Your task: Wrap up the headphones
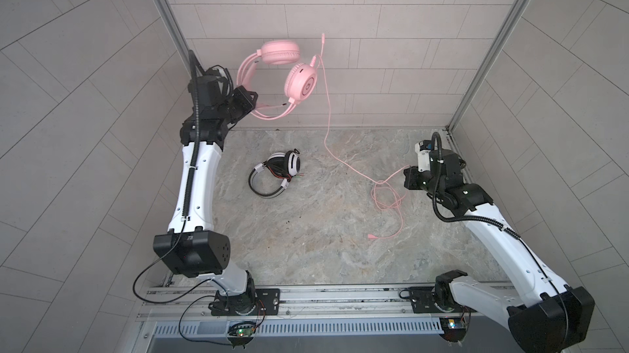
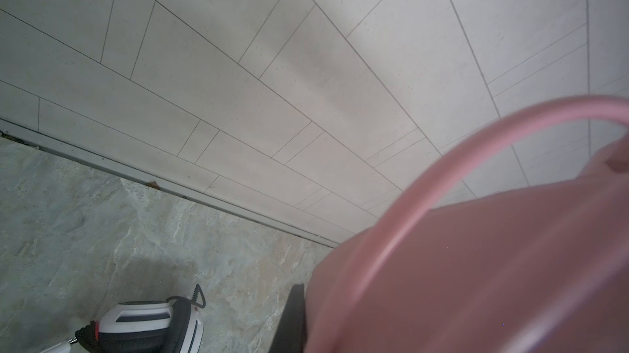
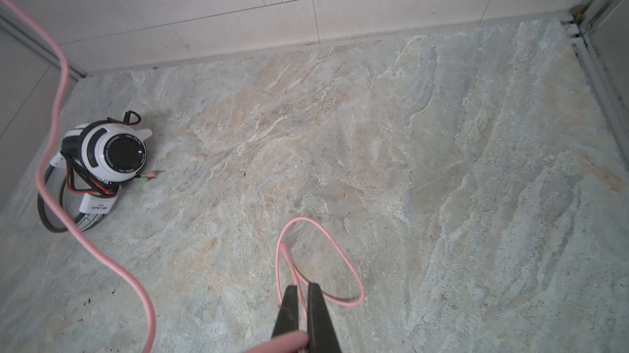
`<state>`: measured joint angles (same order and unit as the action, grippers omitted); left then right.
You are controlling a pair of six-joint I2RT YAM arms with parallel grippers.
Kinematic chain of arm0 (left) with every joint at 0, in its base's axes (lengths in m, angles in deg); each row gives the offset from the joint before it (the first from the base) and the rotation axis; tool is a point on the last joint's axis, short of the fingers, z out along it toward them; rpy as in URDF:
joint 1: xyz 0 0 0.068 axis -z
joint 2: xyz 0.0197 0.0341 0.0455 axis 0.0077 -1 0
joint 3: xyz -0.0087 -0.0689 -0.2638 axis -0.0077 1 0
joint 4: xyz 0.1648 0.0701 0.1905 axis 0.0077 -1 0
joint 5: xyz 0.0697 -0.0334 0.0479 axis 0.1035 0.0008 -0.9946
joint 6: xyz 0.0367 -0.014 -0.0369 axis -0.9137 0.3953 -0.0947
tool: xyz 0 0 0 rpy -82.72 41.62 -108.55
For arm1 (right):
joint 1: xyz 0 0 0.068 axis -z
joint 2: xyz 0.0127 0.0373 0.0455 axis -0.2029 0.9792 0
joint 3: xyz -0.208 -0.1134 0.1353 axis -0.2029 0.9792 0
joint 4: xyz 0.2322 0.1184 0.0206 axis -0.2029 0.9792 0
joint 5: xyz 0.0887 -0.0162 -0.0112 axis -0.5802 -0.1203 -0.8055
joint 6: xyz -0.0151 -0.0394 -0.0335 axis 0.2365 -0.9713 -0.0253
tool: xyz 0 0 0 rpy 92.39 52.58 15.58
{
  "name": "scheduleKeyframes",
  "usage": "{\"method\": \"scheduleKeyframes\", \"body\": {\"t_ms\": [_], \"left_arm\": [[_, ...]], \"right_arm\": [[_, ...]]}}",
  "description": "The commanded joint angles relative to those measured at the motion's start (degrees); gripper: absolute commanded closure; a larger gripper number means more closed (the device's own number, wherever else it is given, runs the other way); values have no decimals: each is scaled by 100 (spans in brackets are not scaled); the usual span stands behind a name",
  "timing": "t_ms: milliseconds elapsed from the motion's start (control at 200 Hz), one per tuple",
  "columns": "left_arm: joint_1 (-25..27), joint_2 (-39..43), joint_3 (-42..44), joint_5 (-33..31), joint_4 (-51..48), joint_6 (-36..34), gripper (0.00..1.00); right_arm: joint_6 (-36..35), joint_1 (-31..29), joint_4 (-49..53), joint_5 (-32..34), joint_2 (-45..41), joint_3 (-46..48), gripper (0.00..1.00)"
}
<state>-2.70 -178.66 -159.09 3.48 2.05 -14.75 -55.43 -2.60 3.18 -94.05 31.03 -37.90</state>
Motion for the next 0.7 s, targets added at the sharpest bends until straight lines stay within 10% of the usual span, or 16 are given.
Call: {"method": "scheduleKeyframes", "body": {"t_ms": [0,696], "left_arm": [[494,298,2,-508,-191,-787,100],[2273,-232,1987,85,244,-1944,100]], "right_arm": [[-492,-426,918,375,-34,-552,100],[-1468,-1652,2552,1027,390,-3069,100]]}}
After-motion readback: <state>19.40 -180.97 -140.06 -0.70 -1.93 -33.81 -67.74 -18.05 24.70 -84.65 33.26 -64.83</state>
